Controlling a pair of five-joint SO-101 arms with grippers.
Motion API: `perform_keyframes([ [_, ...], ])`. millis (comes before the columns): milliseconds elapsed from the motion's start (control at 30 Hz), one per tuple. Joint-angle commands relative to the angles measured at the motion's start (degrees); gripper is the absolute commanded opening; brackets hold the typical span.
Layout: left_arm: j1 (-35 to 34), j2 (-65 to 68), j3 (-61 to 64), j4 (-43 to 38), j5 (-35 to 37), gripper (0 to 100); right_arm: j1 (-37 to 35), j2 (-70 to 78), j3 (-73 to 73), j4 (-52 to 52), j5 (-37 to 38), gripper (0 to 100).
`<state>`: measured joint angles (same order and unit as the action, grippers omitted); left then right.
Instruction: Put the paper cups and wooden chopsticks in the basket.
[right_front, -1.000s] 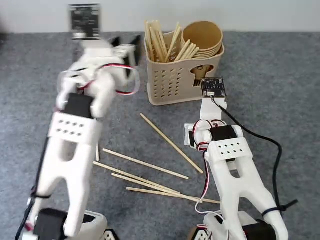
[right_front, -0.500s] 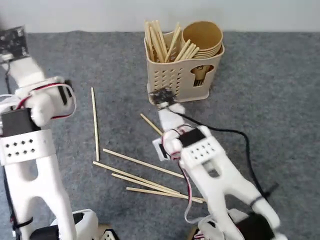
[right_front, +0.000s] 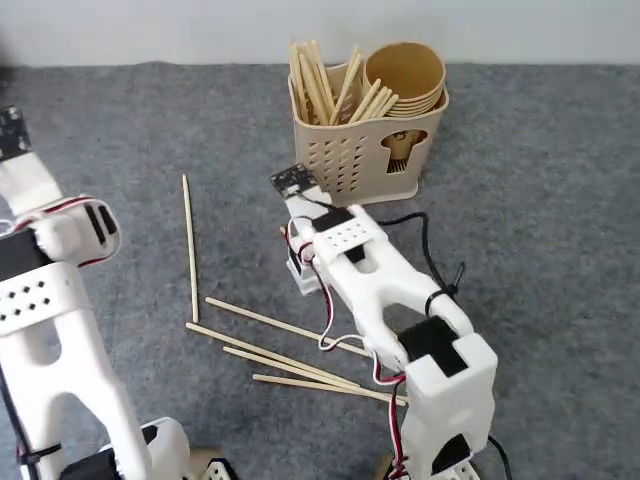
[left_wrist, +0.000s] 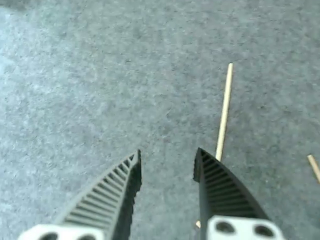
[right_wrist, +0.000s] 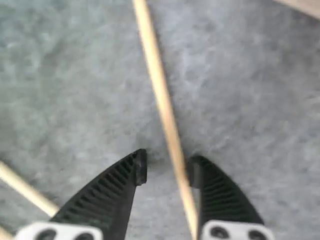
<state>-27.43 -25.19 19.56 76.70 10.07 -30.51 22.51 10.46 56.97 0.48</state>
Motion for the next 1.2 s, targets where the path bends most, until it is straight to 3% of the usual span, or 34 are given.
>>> perform_keyframes([
  [0,-2.02,-2.29,0.57,-0.62,-0.62,17,0.66,2.95,-4.92,1.36,1.14,0.6],
  [367,-4.13,-2.29,10.86,-9.23,-0.62,17,0.4,-12.62,-11.6,14.9,1.14,0.8],
  [633,-3.08,-2.29,14.55,-9.32,-0.62,17,0.48,-28.35,-16.18,20.7,1.14,0.8],
  [1000,-0.09,-2.29,21.49,-12.75,-0.53,14,0.84,-36.35,-27.69,20.09,0.62,0.8],
  [1167,-0.09,-2.29,24.4,-14.24,-0.53,11,2.07,-36.88,-28.66,13.14,0.18,0.8],
])
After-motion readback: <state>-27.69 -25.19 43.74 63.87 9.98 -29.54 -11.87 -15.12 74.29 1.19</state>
